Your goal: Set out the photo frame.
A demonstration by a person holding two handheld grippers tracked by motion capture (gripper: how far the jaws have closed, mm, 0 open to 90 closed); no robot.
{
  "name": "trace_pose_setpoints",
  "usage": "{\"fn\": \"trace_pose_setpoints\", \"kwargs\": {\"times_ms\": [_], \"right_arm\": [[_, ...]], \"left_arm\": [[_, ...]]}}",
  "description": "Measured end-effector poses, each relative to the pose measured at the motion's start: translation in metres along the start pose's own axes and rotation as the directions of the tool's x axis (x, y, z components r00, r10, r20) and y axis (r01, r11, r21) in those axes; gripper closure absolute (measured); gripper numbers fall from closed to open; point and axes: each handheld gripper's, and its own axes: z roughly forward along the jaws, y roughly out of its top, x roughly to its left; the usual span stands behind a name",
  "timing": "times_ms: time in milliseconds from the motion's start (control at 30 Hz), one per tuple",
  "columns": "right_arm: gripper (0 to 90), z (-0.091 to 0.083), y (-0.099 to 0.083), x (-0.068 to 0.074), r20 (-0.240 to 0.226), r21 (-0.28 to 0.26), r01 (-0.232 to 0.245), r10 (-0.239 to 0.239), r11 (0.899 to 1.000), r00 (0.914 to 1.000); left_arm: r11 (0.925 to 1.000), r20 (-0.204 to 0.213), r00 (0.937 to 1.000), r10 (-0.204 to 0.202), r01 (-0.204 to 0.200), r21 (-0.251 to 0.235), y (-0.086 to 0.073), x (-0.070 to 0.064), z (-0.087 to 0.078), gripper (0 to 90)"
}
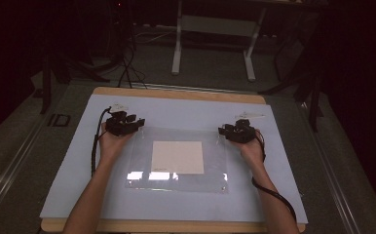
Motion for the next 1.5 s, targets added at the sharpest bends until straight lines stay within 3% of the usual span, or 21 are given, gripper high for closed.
{"fn": "trace_pose_setpoints", "kwargs": {"times_ms": [33, 167, 267, 433, 667, 900, 1033, 1333, 1500], "right_arm": [[71.0, 0.000, -0.002, 0.000, 0.004, -0.003, -0.003, 0.003, 1.000, 1.0000], [78.8, -0.001, -0.005, 0.001, 0.024, -0.023, 0.001, 0.000, 1.000, 0.9997], [83.4, -0.002, -0.004, 0.002, 0.023, -0.038, -0.001, 0.002, 0.999, 0.9997], [81.5, 0.000, -0.003, 0.003, 0.032, -0.048, -0.003, 0.005, 0.999, 0.9995], [82.7, 0.004, 0.001, 0.004, 0.039, -0.055, -0.002, 0.005, 0.998, 0.9992], [83.6, 0.005, 0.001, 0.004, 0.043, -0.062, -0.007, 0.010, 0.998, 0.9990], [83.5, 0.006, 0.001, 0.003, 0.031, -0.063, -0.017, 0.019, 0.998, 0.9993], [83.3, 0.006, 0.001, 0.002, 0.026, -0.066, -0.024, 0.026, 0.998, 0.9993], [83.4, 0.007, 0.002, 0.002, 0.021, -0.063, -0.045, 0.047, 0.997, 0.9987]], "left_arm": [[1.0000, 0.003, 1.0000, 0.005, -0.005, 0.001, -0.003, 0.000, 0.003, 50.8], [0.9999, 0.025, 0.9996, -0.009, 0.009, -0.010, -0.006, 0.001, 0.004, 55.1], [0.9998, 0.027, 0.9996, 0.006, -0.006, -0.020, -0.007, -0.001, 0.005, 56.4], [0.9998, 0.006, 0.9999, 0.012, -0.012, -0.019, -0.007, -0.002, 0.009, 59.5], [0.9994, -0.019, 0.9996, 0.019, -0.019, -0.028, -0.008, -0.001, 0.009, 71.1], [0.9976, -0.034, 0.9977, 0.059, -0.060, -0.036, -0.009, -0.005, 0.009, 79.5], [0.9984, -0.021, 0.9992, 0.034, -0.035, -0.044, -0.011, -0.002, 0.010, 83.0], [0.9983, -0.025, 0.9994, 0.025, -0.026, -0.053, -0.012, -0.002, 0.015, 83.0], [0.9975, -0.012, 0.9999, -0.008, 0.007, -0.071, -0.014, 0.000, 0.016, 83.7]]}}
